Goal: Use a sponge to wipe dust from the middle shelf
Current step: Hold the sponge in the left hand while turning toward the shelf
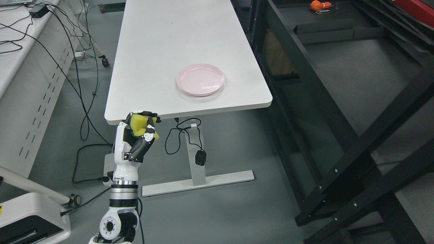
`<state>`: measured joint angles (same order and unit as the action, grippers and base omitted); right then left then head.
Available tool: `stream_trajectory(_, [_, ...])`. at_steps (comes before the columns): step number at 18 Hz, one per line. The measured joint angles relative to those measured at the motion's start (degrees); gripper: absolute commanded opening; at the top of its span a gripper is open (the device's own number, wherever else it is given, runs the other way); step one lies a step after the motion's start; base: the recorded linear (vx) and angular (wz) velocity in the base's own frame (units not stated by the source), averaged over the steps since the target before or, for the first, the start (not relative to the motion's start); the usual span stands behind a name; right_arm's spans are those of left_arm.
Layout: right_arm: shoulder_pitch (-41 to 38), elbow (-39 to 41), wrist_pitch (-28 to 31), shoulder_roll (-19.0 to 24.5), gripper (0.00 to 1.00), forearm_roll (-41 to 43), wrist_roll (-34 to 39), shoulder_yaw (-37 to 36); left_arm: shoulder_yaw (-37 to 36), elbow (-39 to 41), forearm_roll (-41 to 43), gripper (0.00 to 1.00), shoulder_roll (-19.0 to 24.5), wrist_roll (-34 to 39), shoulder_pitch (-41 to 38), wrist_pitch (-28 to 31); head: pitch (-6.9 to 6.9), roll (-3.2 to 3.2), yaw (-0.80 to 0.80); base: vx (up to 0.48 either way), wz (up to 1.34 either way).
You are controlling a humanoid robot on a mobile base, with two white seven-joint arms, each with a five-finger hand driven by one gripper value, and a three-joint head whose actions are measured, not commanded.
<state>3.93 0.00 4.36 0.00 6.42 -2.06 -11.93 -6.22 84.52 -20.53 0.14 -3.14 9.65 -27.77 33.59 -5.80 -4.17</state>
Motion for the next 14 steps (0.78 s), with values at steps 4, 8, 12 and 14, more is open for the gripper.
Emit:
stream_trajectory(4, [0.01,0.0,0.0,0.0,1.0,0.0,0.0,0.0,0.24,0.79,-0.12,0.0,-0.05,-0.29,-1.41,-0.04,0.0,0.0,0.0,-0.313,-0.4])
stream_trajectory(8, [0.01,0.0,0.0,0.0,1.0,0.0,0.0,0.0,0.3,1.25,-0.17,0.0,-0.08,-0.46,-2.38,-0.1,0.0,0.0,0.0,-0.245,-0.52])
stream_trajectory(12, [0.01,0.0,0.0,0.0,1.0,0.0,0.0,0.01,0.4,1.59,-0.2,0.0,-0.1,-0.47,-2.96,-0.12,0.0,0.0,0.0,-0.153,-0.58])
stream_trajectory(14, [0.03,0.0,0.0,0.0,1.0,0.0,0.0,0.01,0.47,1.71,-0.2,0.0,-0.11,-0.48,-3.2,-0.31,0.0,0.0,0.0,-0.074,-0.48])
